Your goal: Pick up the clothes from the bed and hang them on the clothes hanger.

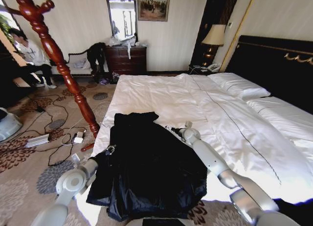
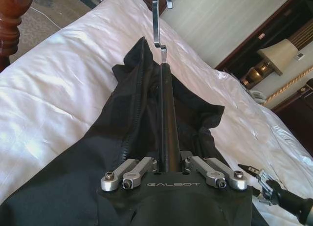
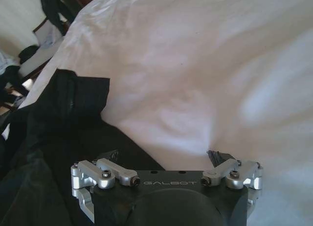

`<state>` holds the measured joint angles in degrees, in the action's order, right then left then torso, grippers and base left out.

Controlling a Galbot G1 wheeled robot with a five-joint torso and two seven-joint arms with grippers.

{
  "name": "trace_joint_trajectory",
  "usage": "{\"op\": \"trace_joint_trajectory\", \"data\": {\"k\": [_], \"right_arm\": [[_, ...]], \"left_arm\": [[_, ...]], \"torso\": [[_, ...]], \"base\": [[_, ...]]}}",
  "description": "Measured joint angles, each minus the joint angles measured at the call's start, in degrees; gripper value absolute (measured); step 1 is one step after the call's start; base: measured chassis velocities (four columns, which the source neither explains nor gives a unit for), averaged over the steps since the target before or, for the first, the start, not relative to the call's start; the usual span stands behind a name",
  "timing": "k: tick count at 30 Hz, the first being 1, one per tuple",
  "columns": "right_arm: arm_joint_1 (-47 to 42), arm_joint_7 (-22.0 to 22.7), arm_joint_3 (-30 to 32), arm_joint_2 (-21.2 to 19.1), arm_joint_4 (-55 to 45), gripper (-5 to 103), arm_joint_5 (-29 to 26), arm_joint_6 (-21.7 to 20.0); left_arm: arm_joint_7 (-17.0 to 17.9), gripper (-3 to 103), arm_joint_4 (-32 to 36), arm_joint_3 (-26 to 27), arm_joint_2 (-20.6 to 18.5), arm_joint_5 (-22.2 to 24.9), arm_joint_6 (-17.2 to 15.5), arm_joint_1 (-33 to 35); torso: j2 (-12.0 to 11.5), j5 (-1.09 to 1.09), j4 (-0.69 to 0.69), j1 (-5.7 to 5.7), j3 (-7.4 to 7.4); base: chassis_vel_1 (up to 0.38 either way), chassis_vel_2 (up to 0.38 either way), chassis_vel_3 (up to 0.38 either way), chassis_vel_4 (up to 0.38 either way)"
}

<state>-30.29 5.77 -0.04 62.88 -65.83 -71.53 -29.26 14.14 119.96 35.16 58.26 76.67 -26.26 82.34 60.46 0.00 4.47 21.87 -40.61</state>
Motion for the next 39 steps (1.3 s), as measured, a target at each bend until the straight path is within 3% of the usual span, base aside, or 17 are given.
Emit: {"op": "trace_joint_trajectory", "data": {"k": [8,13,15,16,21,22,25,26,28,29,31,32,33,34,36,37,39], "right_arm": [[-1.3,-11.7,0.2,-1.2,1.7,100,6.6,0.0],[-1.0,-14.3,0.1,-1.2,2.7,100,8.3,0.2],[-0.7,-17.9,-0.2,-1.3,3.7,103,9.9,0.5],[-0.6,-19.6,-0.4,-1.3,4.2,96,10.5,0.8],[-0.4,-26.3,-0.9,-1.3,5.3,86,12.2,2.1],[-0.4,-27.4,-0.9,-1.4,5.4,75,12.4,2.2],[-0.4,-28.7,-1.1,-1.5,5.5,75,12.7,2.3],[-0.5,-29.1,-1.2,-1.5,5.5,64,12.8,2.3],[-0.5,-29.6,-1.2,-1.5,5.6,64,13.0,2.4],[-0.5,-30.0,-1.2,-1.5,5.6,53,13.1,2.5],[-0.6,-30.6,-1.2,-1.6,5.6,53,13.4,2.7],[-0.7,-31.3,-1.2,-1.7,5.6,42,13.8,2.9],[-0.7,-31.7,-1.3,-1.8,5.6,42,14.1,3.0],[-0.7,-32.3,-1.4,-1.9,5.6,32,14.4,3.3],[-0.7,-32.9,-1.5,-2.0,5.6,32,14.8,3.5],[-0.7,-33.2,-1.5,-2.0,5.6,20,15.0,3.6],[-0.8,-33.6,-1.6,-2.2,5.4,20,15.6,3.9]], "left_arm": [[0.4,18,-0.1,-0.1,0.4,-0.4,0.0,0.1],[0.5,18,-0.2,-0.1,0.5,-0.4,0.0,0.0],[0.5,18,-0.4,-0.2,0.7,-0.4,0.0,-0.1],[0.5,18,-0.4,-0.3,0.8,-0.5,0.0,-0.1],[0.6,18,-0.5,-0.5,1.1,-0.8,0.0,-0.2],[0.6,18,-0.5,-0.5,1.1,-0.8,0.0,-0.2],[0.6,18,-0.5,-0.4,1.1,-0.8,0.0,-0.2],[0.6,18,-0.6,-0.4,1.1,-0.8,0.0,-0.2],[0.6,18,-0.6,-0.4,1.1,-0.8,0.0,-0.2],[0.6,18,-0.6,-0.4,1.1,-0.9,0.0,-0.2],[0.6,18,-0.6,-0.4,1.2,-0.9,0.0,-0.2],[0.7,18,-0.6,-0.4,1.2,-0.9,0.0,-0.2],[0.7,18,-0.6,-0.5,1.2,-0.9,0.0,-0.2],[0.7,18,-0.6,-0.5,1.2,-1.0,0.0,-0.2],[0.7,18,-0.6,-0.5,1.2,-1.0,0.0,-0.2],[0.7,18,-0.6,-0.6,1.3,-1.0,0.0,-0.3],[0.7,18,-0.6,-0.6,1.3,-1.0,0.0,-0.3]], "torso": [[0.0,0.00,-0.01,0.00,0.00],[0.0,0.00,-0.01,0.00,0.00],[0.0,0.00,-0.01,0.00,0.00],[0.0,0.00,-0.01,0.00,0.00],[0.0,0.00,-0.01,0.00,0.00],[0.0,0.00,-0.01,0.00,0.00],[0.0,0.00,-0.01,0.00,0.00],[0.0,0.00,0.00,0.00,0.00],[0.0,0.00,0.00,0.00,0.00],[0.0,0.00,-0.01,0.00,0.00],[0.0,0.00,-0.01,0.00,0.00],[0.0,0.00,-0.01,0.00,0.00],[0.0,0.00,-0.01,0.00,0.00],[0.0,-0.01,-0.01,0.00,0.00],[0.0,0.00,0.00,0.00,0.00],[0.0,0.00,0.00,0.00,0.00],[0.0,-0.01,-0.01,0.00,0.00]], "base": [[0.000,0.000,0.000,0.000],[0.000,0.000,0.000,0.000],[0.000,0.000,0.000,0.000],[0.000,0.000,0.000,0.000],[0.000,0.000,0.000,0.000],[0.000,0.000,0.000,0.000],[0.000,0.000,0.000,0.000],[0.000,0.000,0.000,0.000],[0.000,0.000,0.000,0.000],[0.000,0.000,0.000,0.000],[0.000,0.000,0.000,0.000],[0.000,0.000,0.000,0.000],[0.000,0.000,0.000,0.000],[0.000,0.000,0.000,0.000],[0.000,0.000,0.000,0.000],[0.000,0.000,0.000,0.000],[0.000,0.000,0.000,0.000]]}}
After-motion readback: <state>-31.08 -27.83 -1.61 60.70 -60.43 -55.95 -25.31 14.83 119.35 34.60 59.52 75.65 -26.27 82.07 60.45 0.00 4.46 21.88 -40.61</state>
